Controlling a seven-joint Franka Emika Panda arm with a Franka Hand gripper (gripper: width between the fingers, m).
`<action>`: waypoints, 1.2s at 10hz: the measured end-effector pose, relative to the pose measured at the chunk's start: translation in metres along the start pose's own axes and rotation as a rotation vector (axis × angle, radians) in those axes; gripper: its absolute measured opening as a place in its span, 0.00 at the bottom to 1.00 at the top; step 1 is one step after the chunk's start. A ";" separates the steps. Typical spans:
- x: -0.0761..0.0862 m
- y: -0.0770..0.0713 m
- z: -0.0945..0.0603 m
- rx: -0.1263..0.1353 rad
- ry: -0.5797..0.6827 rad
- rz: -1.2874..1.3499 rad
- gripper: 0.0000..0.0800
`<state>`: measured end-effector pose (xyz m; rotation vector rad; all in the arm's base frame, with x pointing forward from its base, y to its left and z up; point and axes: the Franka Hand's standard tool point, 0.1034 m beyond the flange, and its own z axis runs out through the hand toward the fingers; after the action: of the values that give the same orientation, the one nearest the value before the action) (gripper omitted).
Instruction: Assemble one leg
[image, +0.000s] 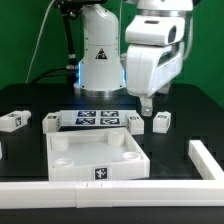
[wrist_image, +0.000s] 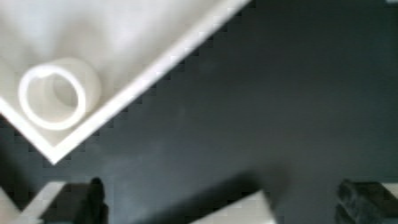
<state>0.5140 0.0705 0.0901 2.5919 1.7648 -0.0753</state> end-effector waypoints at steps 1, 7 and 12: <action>-0.012 0.003 0.004 0.013 -0.007 -0.081 0.81; -0.032 0.001 0.017 0.022 -0.003 -0.210 0.81; -0.089 -0.010 0.046 0.054 0.000 -0.529 0.81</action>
Offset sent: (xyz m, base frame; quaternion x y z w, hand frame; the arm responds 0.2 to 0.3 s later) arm 0.0000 0.0000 0.0000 0.0000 0.0000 0.0000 1.0000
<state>0.4700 -0.0101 0.0487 2.0771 2.4224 -0.1232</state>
